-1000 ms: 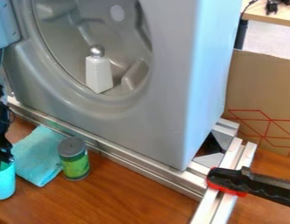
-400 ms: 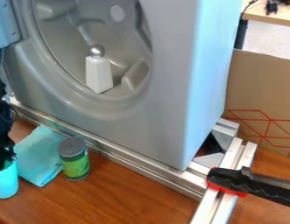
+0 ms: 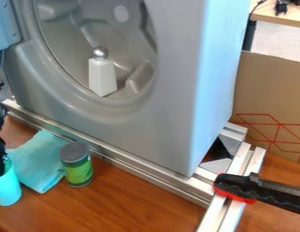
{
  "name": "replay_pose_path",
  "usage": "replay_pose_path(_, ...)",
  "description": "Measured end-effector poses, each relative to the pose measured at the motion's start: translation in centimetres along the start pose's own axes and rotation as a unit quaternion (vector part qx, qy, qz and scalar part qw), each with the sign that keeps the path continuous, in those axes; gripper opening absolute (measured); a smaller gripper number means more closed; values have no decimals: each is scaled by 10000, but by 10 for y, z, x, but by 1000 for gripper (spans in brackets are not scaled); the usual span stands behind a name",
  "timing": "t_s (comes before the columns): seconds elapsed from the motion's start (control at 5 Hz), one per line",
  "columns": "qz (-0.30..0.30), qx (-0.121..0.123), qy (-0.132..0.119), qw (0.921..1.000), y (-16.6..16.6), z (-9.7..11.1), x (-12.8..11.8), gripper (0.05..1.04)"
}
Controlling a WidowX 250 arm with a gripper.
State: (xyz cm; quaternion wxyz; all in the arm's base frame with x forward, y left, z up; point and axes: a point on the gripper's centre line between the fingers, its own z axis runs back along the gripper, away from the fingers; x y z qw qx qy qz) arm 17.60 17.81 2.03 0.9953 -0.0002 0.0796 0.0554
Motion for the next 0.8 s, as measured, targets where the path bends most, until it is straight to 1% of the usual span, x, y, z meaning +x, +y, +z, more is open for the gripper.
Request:
replay_pose_path(0.2,13,88,-230,9997,1,21,-8,1009)
replay_pose_path(0.4,-119,512,-749,9958,-18,71,-26,1004)
replay_pose_path(0.6,-521,680,-1172,9894,-48,106,-36,1001)
replay_pose_path(0.8,-1248,476,-826,9876,-90,97,-21,1001)
